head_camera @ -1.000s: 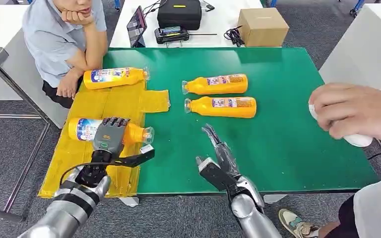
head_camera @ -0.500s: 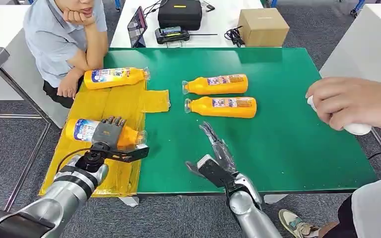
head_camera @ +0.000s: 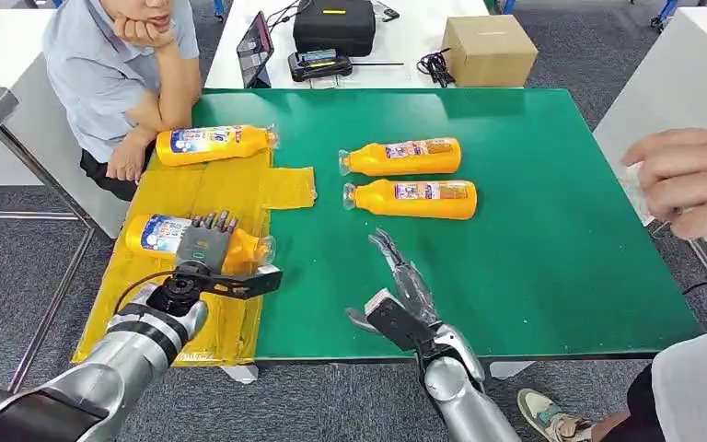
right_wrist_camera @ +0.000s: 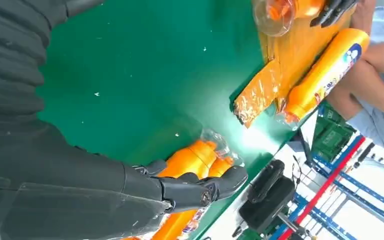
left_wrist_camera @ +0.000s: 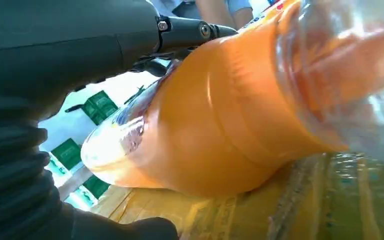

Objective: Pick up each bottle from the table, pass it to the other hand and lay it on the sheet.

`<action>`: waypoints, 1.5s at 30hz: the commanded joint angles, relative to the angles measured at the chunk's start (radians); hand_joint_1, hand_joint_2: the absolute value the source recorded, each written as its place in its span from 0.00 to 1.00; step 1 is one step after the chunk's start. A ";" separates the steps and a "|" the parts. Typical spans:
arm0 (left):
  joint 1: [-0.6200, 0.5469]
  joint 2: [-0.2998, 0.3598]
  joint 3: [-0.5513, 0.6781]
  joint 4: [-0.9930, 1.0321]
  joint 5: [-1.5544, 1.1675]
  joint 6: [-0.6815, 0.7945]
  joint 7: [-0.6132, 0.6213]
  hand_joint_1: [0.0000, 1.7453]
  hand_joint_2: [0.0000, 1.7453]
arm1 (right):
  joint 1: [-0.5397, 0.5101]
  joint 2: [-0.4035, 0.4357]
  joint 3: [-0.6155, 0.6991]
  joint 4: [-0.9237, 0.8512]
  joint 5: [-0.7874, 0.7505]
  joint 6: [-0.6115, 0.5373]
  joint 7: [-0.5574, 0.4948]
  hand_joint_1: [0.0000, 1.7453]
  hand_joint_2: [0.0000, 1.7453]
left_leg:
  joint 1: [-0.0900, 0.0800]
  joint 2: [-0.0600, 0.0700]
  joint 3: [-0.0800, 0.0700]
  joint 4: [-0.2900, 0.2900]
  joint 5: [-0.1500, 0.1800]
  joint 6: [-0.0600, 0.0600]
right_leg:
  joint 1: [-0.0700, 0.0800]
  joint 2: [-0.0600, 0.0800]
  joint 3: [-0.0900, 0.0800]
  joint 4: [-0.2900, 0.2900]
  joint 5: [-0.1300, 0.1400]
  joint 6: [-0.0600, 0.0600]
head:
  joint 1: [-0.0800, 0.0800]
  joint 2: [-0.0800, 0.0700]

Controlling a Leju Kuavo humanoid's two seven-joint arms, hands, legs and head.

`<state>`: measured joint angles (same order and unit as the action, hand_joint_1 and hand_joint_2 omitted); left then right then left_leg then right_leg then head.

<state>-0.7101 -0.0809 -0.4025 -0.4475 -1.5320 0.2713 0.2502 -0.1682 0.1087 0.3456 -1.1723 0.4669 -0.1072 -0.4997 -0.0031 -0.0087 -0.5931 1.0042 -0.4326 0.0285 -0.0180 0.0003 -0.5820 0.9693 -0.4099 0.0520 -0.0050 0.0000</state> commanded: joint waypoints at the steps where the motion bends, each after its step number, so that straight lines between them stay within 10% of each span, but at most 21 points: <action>1: 0.053 -0.049 0.020 -0.047 0.020 0.036 -0.008 0.00 1.00 | 0.016 0.005 -0.051 0.036 0.012 -0.018 0.004 0.00 1.00 | 0.000 -0.001 0.002 -0.001 0.000 -0.001 | 0.000 -0.001 0.002 -0.001 -0.001 -0.001 | 0.000 0.000; 22: 0.497 0.013 -0.060 -0.772 0.044 0.236 -0.060 0.00 1.00 | 0.148 -0.010 -0.117 -0.063 0.053 -0.074 0.016 0.00 1.00 | 0.000 0.002 -0.001 0.000 -0.002 -0.001 | 0.000 0.001 -0.002 -0.001 -0.001 -0.002 | 0.000 0.000; 31: 0.703 -0.028 -0.074 -1.019 0.727 0.359 -0.508 0.00 1.00 | 0.165 -0.142 -0.160 -0.109 0.358 -0.367 0.095 0.00 1.00 | 0.000 0.000 -0.002 0.000 -0.002 0.000 | 0.000 -0.001 -0.002 -0.001 -0.002 -0.001 | 0.000 0.000; 32: 0.732 -0.039 -0.078 -1.053 0.864 0.320 -0.559 0.00 1.00 | 0.163 -0.177 -0.179 -0.122 0.372 -0.367 0.100 0.00 0.00 | 0.000 0.000 0.000 0.001 -0.004 -0.001 | 0.001 -0.001 0.000 -0.001 -0.003 -0.001 | 0.000 0.000; 43: 0.760 -0.060 -0.094 -1.073 1.159 0.226 -0.678 0.00 1.00 | 0.039 -0.384 -0.181 -0.071 0.420 -0.149 0.155 0.00 0.00 | -0.003 0.001 -0.004 0.000 -0.002 0.001 | -0.003 0.001 -0.004 -0.001 -0.001 -0.001 | -0.001 0.000; 44: 0.760 -0.061 -0.094 -1.076 1.187 0.207 -0.673 0.00 1.00 | 0.032 -0.394 -0.177 -0.068 0.412 -0.129 0.154 0.00 1.00 | -0.003 0.002 -0.002 0.001 -0.003 0.000 | -0.002 0.002 -0.002 -0.001 -0.001 -0.002 | 0.000 0.000; 45: 0.758 -0.058 -0.098 -1.073 1.190 0.200 -0.672 0.00 1.00 | 0.027 -0.399 -0.173 -0.064 0.399 -0.104 0.154 0.00 1.00 | -0.003 0.002 -0.003 0.001 -0.003 0.000 | -0.002 0.001 -0.003 -0.001 -0.001 -0.001 | -0.001 0.000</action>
<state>0.0550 -0.1362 -0.4753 -1.5144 -0.4040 0.5127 -0.4349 -0.0373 -0.1681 0.1499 -1.3073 0.8463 -0.2896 -0.3621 -0.0062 -0.0088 -0.5979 1.0043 -0.4343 0.0300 -0.0209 0.0000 -0.5865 0.9683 -0.4100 0.0525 -0.0057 0.0000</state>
